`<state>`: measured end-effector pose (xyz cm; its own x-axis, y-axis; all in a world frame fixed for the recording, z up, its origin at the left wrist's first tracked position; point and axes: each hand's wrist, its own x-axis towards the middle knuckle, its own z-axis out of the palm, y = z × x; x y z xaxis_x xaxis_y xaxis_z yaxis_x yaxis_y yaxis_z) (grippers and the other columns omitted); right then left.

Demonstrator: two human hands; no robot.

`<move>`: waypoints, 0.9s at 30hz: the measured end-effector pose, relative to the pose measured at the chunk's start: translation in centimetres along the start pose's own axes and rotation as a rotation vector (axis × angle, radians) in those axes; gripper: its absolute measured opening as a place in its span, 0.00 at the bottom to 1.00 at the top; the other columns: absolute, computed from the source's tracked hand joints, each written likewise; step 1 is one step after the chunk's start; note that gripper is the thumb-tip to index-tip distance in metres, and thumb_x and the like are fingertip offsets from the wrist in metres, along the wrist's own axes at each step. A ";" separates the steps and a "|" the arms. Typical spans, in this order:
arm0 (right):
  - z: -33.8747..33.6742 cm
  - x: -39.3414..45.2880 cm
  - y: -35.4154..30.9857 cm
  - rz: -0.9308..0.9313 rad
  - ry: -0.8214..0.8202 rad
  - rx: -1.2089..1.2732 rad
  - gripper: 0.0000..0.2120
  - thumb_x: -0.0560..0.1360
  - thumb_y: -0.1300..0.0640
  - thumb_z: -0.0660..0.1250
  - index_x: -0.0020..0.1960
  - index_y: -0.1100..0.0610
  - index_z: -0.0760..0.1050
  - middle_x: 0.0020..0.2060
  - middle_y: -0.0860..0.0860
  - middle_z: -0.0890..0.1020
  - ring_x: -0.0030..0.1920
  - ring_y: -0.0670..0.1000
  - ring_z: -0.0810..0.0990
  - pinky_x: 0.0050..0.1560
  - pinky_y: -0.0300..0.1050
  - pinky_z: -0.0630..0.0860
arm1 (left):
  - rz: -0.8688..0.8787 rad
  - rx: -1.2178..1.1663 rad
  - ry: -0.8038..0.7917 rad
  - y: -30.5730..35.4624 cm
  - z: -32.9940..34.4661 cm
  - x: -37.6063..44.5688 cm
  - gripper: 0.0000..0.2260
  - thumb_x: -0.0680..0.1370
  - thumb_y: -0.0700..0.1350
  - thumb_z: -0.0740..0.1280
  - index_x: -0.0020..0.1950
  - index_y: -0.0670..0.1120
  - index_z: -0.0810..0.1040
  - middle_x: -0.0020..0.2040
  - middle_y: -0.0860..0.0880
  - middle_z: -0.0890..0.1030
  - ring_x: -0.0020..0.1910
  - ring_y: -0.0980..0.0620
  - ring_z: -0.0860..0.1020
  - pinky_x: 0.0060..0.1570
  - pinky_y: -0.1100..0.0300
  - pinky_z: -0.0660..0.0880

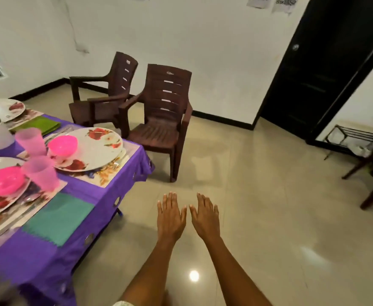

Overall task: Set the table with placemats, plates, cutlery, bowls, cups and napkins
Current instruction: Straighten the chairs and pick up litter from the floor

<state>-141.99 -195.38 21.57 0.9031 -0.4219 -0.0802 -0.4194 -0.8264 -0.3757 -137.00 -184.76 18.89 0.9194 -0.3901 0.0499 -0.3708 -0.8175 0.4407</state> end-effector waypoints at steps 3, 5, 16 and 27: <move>-0.5 10.2 1.6 -0.025 -0.010 0.002 0.25 0.82 0.46 0.49 0.76 0.54 0.55 0.75 0.52 0.61 0.75 0.52 0.57 0.75 0.52 0.49 | -0.031 -0.009 0.002 1.3 2.4 9.3 0.38 0.73 0.63 0.31 0.77 0.44 0.49 0.78 0.45 0.53 0.77 0.48 0.49 0.73 0.53 0.39; -0.7 15.7 2.5 -0.030 -0.023 0.001 0.25 0.82 0.46 0.49 0.76 0.54 0.57 0.74 0.52 0.63 0.74 0.52 0.59 0.75 0.52 0.51 | -0.061 -0.011 0.010 1.8 3.5 14.8 0.35 0.76 0.62 0.36 0.77 0.45 0.50 0.77 0.46 0.55 0.77 0.48 0.50 0.74 0.52 0.41; -4.5 47.7 5.5 -0.031 -0.088 0.086 0.22 0.82 0.49 0.53 0.74 0.54 0.60 0.71 0.53 0.68 0.70 0.53 0.67 0.69 0.48 0.65 | -0.133 -0.035 -0.011 5.3 5.7 46.4 0.26 0.82 0.55 0.49 0.76 0.43 0.56 0.75 0.45 0.62 0.76 0.47 0.55 0.75 0.51 0.48; -9.6 82.9 8.9 -0.173 -0.120 0.098 0.20 0.81 0.53 0.55 0.72 0.56 0.63 0.69 0.55 0.70 0.68 0.55 0.69 0.67 0.48 0.66 | -0.371 -0.083 0.134 7.4 11.8 77.7 0.23 0.81 0.54 0.54 0.72 0.43 0.65 0.69 0.43 0.71 0.71 0.45 0.66 0.72 0.49 0.56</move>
<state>-71.77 -241.23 20.45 0.9677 -0.2249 -0.1136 -0.2517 -0.8400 -0.4808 -69.81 -226.08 15.44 0.9999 -0.0116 -0.0126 -0.0033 -0.8536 0.5209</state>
